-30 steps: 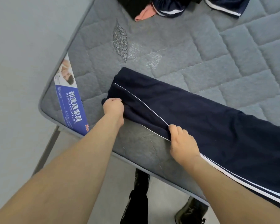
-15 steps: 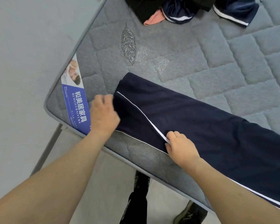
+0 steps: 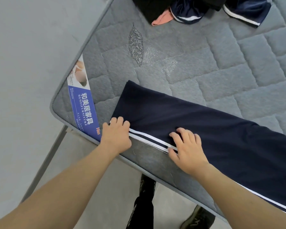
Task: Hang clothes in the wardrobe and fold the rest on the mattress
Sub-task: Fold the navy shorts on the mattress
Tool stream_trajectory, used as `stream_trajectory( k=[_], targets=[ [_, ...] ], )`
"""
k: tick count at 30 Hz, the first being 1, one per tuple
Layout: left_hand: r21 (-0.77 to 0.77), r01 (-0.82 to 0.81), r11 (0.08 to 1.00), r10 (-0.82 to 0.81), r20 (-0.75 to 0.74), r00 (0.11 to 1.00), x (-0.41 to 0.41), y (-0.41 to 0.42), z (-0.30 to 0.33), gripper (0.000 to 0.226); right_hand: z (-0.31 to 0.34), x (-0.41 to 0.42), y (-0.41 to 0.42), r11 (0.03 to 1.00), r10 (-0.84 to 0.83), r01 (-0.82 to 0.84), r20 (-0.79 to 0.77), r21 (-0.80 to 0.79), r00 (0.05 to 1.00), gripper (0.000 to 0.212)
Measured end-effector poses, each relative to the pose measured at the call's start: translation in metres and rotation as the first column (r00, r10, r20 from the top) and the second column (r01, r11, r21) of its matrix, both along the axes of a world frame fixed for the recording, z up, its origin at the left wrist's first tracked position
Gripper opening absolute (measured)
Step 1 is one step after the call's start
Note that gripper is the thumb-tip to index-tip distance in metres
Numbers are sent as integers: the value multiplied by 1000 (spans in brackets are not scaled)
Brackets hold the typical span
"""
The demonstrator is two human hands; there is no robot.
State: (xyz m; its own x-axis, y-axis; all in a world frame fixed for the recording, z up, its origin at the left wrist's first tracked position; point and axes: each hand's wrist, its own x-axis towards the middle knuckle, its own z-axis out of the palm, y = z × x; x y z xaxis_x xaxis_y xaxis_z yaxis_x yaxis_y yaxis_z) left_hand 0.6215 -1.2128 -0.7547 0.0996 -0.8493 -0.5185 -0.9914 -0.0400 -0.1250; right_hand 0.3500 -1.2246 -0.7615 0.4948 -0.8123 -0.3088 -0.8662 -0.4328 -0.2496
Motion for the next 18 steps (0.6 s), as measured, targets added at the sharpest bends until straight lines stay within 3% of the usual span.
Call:
stream_trajectory(
  k=[2,4,6,7,9,10,11,13,15,17,18],
  targets=[
    [-171,-222,960,214,-61,975,-12,-12,2,26,-6,7,-6,989,-148,149,-39,11,988,56],
    [-250,-411,877,393,-121,912,-14,-29,1,39,-14,14,-22,951,-272,287,-133,112,953,67],
    [-121,-654,746,629,-193,753,-8,-46,-2,64,-22,21,-35,921,-274,325,-234,215,933,74],
    [-52,-728,683,706,-211,677,-5,-53,-4,72,-25,25,-38,946,-171,232,-258,227,951,77],
    [-47,-735,676,709,-231,666,-3,-62,-11,76,-26,32,-45,975,170,-133,-204,180,964,77],
    [-69,-708,703,670,-267,692,-2,-66,-14,70,-23,37,-51,955,283,-267,-134,126,950,73],
    [-83,-678,730,623,-324,711,0,-70,-17,61,-20,42,-59,954,298,-296,-70,41,952,69],
    [-99,-626,774,532,-434,727,9,-76,-21,40,-20,52,-83,999,29,-28,30,-38,999,66],
    [-162,-582,797,457,-469,756,23,-81,-22,30,-24,58,-104,970,-227,230,-52,77,973,70],
    [-196,-558,806,431,-451,782,36,-80,-24,28,-29,65,-118,967,-230,244,-163,71,959,70],
    [-185,-562,807,443,-441,781,41,-79,-25,29,-28,71,-127,966,-244,254,-144,55,959,67]
  ],
)
